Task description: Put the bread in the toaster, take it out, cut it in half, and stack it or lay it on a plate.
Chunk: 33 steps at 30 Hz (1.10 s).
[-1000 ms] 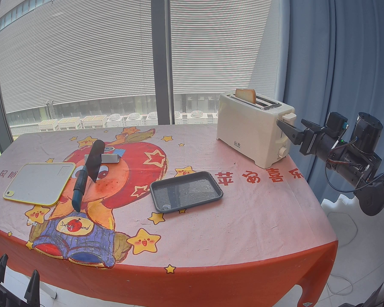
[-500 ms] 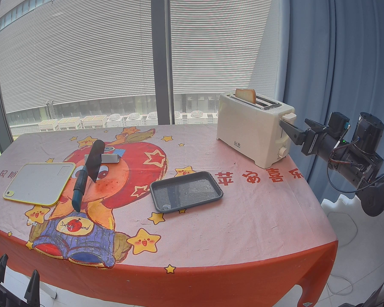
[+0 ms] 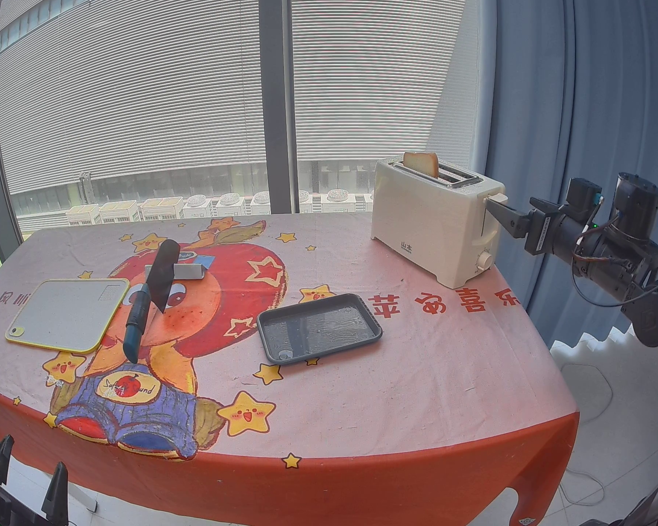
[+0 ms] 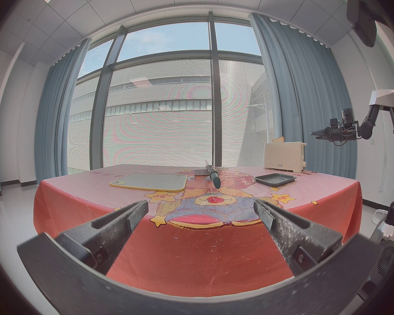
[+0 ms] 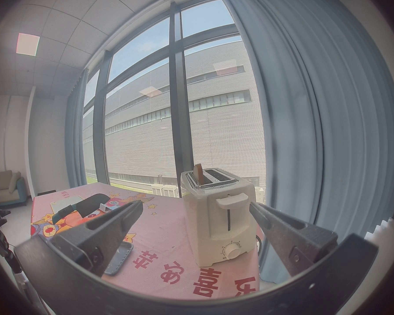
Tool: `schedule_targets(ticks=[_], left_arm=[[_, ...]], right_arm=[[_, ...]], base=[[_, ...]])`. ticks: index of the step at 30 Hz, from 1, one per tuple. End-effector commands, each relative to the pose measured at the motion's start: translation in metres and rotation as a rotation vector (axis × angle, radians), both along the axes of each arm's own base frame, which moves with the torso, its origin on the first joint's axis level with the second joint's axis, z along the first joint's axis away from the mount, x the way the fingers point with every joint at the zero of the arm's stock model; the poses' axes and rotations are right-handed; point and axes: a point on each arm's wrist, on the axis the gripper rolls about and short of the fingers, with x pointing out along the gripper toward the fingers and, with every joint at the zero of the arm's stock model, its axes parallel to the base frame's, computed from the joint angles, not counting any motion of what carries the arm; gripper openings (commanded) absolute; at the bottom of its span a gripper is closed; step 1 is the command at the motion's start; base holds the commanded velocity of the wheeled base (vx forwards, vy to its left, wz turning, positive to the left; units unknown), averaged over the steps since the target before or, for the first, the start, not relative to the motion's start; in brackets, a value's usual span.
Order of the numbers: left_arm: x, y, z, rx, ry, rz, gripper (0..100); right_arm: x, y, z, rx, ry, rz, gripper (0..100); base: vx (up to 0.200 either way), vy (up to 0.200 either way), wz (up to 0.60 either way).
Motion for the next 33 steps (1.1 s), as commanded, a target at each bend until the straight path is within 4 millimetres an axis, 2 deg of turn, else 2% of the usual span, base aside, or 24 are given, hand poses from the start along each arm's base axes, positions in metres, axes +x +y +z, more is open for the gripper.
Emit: schedule_targets(ticks=[1,6,17,33], left_arm=[[0.0,0.0,-0.005,0.0,0.004,0.0,100],[0.0,0.0,-0.005,0.0,0.004,0.0,100],[0.0,0.0,-0.005,0.0,0.006,0.0,100],[0.0,0.0,-0.005,-0.002,0.004,0.001,100]], right_arm=[[0.005,-0.008,0.02,-0.012,-0.03,-0.024,100],[0.011,-0.016,0.03,-0.023,0.003,-0.04,100],[0.009,-0.014,0.051,-0.044,0.081,-0.028,100],[0.011,-0.015,0.048,-0.055,0.108,-0.041,100]], base=[[0.0,0.0,0.0],[0.0,0.0,0.0],[0.0,0.0,0.0],[0.0,0.0,0.0]])
